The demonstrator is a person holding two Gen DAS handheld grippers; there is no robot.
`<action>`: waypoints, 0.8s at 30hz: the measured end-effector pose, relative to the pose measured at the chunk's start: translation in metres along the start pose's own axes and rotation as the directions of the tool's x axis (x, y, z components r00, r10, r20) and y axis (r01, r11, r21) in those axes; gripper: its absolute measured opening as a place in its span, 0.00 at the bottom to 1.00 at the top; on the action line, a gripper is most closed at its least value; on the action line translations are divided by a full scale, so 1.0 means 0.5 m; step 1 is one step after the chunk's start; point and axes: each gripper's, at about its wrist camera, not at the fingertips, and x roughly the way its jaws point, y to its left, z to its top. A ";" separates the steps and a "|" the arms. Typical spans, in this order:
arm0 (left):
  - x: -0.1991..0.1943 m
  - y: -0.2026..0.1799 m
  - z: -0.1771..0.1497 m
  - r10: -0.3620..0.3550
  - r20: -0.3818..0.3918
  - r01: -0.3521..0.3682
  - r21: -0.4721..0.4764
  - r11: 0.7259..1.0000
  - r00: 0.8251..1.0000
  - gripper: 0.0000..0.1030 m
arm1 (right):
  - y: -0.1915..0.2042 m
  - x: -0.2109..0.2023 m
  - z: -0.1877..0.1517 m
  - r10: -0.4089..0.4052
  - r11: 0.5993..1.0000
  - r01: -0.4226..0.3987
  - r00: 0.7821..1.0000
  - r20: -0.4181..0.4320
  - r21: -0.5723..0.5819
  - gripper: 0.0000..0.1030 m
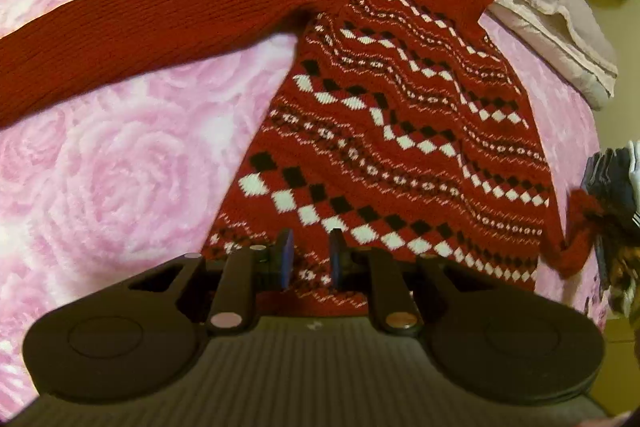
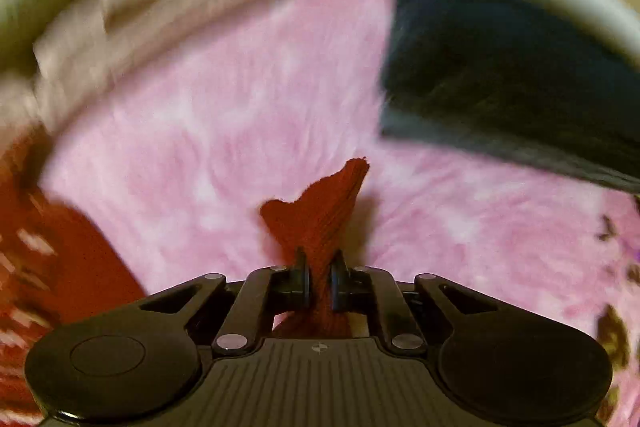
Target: Fold clothes
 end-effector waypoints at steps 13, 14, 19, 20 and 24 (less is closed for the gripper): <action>0.040 -0.039 0.018 -0.056 -0.072 0.056 0.001 0.998 0.996 0.13 | -0.265 -0.161 -0.206 -0.165 0.888 0.288 0.928 -0.335 0.360 0.66; 0.040 -0.041 0.020 -0.055 -0.075 0.056 0.010 0.998 0.996 0.13 | -0.263 -0.164 -0.204 -0.157 0.892 0.273 0.934 -0.320 0.360 0.66; 0.036 -0.032 0.034 -0.048 -0.065 0.048 -0.001 0.999 0.997 0.14 | -0.243 -0.121 -0.138 -0.148 0.919 0.211 0.967 -0.206 0.332 0.66; 0.035 -0.029 0.037 -0.048 -0.061 0.048 -0.006 0.999 0.997 0.14 | -0.244 -0.107 -0.122 -0.154 0.923 0.205 0.972 -0.176 0.325 0.66; 0.034 -0.025 0.040 -0.053 -0.053 0.052 -0.010 0.999 0.997 0.14 | -0.234 -0.042 -0.065 -0.164 0.956 0.189 0.979 -0.122 0.226 0.66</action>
